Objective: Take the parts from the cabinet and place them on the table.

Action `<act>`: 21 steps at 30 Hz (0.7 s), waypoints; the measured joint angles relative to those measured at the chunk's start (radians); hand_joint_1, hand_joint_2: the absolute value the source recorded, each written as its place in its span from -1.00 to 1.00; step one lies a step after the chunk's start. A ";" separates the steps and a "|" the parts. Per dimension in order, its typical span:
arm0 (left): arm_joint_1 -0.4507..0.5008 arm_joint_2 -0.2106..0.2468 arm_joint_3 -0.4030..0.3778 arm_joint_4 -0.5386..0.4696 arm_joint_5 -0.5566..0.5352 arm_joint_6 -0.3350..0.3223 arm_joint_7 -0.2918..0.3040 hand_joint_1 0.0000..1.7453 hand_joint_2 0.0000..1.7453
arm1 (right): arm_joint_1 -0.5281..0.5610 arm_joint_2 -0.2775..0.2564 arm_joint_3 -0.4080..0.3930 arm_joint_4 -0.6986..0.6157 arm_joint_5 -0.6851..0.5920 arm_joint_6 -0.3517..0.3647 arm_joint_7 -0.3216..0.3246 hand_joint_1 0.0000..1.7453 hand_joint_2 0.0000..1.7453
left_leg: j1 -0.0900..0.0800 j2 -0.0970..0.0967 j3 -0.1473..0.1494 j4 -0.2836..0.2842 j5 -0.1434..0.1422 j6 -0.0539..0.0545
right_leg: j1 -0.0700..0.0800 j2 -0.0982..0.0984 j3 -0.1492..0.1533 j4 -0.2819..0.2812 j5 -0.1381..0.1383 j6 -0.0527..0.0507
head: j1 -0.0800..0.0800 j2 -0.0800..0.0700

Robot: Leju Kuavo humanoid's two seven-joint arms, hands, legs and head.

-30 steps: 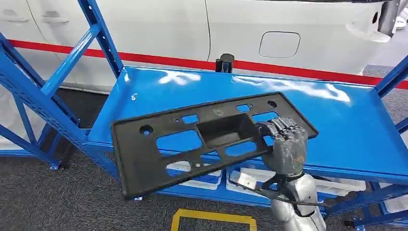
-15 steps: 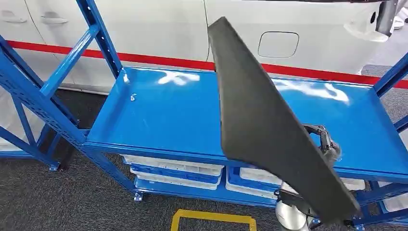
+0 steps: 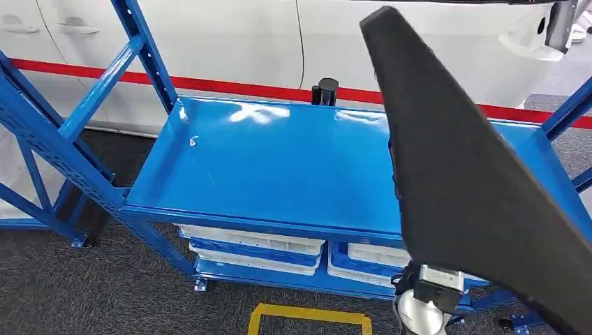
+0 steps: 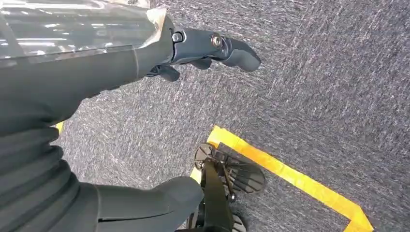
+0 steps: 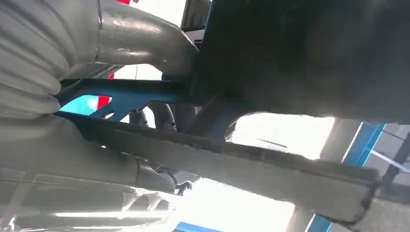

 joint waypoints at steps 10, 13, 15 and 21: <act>0.000 -0.003 0.014 0.005 0.002 0.003 0.000 -1.00 1.00 | -0.018 -0.002 0.008 0.021 0.024 -0.008 0.008 1.00 1.00 | -0.007 0.000 0.000 0.002 -0.004 0.006 | -0.012 0.000 0.001 -0.001 0.000 0.003 | 0.000 0.000; 0.000 -0.003 0.014 0.005 0.002 0.005 -0.001 -1.00 1.00 | -0.022 -0.002 0.008 0.027 0.028 -0.010 0.009 1.00 1.00 | -0.013 -0.001 0.000 0.002 -0.003 0.014 | -0.019 0.000 0.002 -0.004 0.003 0.011 | 0.000 0.000; 0.000 -0.005 0.014 0.005 0.002 0.006 0.000 -1.00 1.00 | -0.023 -0.002 0.008 0.028 0.045 -0.020 0.015 1.00 1.00 | 0.003 0.002 0.011 -0.019 0.013 0.027 | -0.012 -0.001 -0.004 0.001 -0.002 0.017 | 0.000 0.000; -0.002 -0.012 0.014 0.006 -0.002 0.011 0.003 -1.00 1.00 | -0.027 -0.008 0.002 0.053 0.062 -0.023 0.032 1.00 1.00 | 0.006 0.006 0.011 -0.024 0.017 0.030 | -0.019 0.000 -0.144 0.314 -0.125 0.015 | 0.003 0.000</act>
